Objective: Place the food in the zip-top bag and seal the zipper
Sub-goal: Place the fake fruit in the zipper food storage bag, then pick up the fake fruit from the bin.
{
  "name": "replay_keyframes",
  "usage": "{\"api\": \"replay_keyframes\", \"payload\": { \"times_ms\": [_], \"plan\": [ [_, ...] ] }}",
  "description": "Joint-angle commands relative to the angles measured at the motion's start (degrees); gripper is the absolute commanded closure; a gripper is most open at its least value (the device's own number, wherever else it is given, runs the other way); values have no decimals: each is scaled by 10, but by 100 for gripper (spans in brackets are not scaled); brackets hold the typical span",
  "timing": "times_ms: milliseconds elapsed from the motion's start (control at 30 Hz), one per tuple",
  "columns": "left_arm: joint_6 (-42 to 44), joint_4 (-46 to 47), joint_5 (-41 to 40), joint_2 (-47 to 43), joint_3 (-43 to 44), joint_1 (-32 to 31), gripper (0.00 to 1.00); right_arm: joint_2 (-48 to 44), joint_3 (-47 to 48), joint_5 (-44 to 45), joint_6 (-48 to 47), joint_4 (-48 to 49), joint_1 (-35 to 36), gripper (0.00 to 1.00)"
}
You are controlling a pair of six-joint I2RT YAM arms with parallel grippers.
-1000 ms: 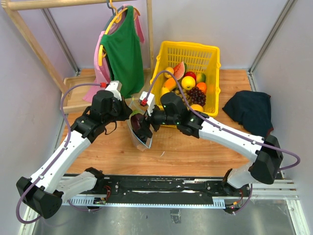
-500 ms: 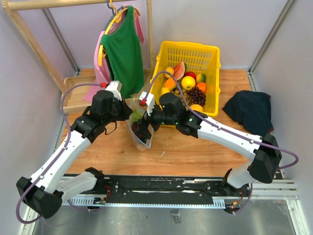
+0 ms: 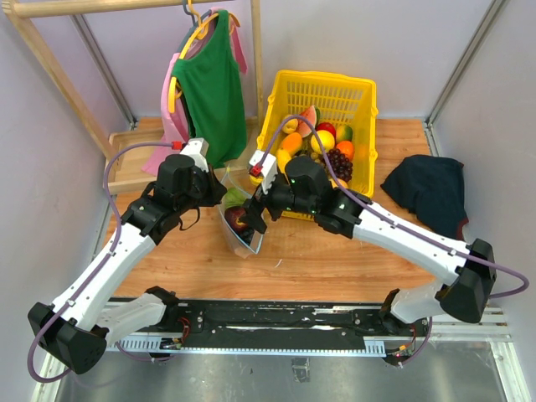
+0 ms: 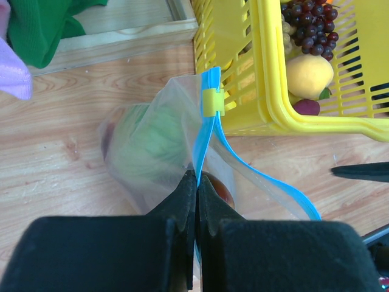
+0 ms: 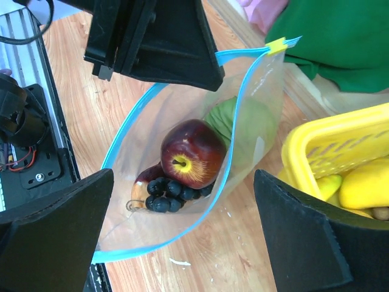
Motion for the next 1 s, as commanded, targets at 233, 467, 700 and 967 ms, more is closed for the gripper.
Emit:
{"api": "replay_keyframes", "payload": {
  "times_ms": [233, 467, 700, 967],
  "plan": [
    [3, 28, 7, -13, -3, 7, 100, -49, 89, 95, -35, -139, -24, 2],
    [3, 28, 6, -13, -4, 6, 100, -20, 146, 121, -24, -233, -86, 2],
    [3, 28, 7, -12, -4, 7, 100, 16, 185, 157, -1, -299, -158, 2],
    [3, 28, 7, -11, -4, 7, 100, 72, 183, 172, 32, -326, -255, 2]
  ]
}}
